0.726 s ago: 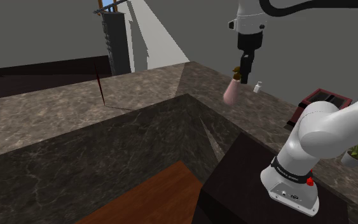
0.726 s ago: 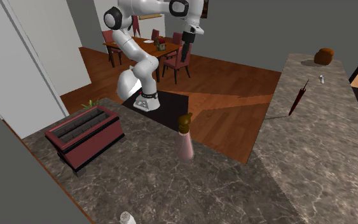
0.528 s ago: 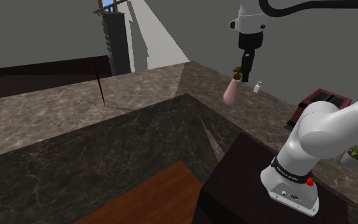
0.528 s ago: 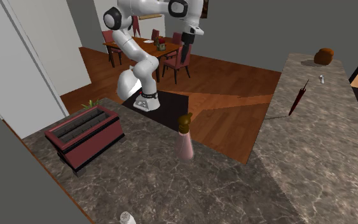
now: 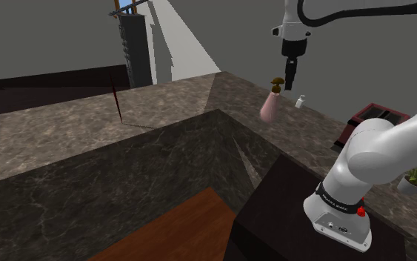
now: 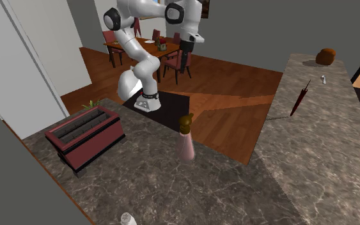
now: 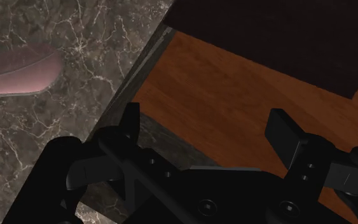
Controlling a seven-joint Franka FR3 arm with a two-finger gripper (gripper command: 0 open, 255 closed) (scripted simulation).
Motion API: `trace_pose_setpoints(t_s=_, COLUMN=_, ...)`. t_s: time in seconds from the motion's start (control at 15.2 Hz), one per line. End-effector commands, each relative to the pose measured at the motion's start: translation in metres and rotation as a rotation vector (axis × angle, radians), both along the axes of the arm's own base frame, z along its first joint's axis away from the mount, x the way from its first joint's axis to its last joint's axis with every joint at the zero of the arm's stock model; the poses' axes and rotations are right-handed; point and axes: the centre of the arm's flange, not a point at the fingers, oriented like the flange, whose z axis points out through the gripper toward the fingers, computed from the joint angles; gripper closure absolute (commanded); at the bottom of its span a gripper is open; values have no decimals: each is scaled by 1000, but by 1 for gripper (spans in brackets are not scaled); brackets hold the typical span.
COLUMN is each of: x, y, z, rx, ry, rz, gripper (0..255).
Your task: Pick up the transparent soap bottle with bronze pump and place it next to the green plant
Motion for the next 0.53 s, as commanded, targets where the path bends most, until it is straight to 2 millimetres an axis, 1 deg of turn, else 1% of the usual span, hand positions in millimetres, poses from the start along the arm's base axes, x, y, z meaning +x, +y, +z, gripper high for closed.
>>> trace_pose_setpoints(t_s=0.0, x=3, y=-26, z=-2, rx=7, ry=-4, rz=27, gripper=0)
trace_pose_setpoints(t_s=0.46, x=29, y=-115, z=-17, rx=36, ry=-18, rz=110, gripper=0)
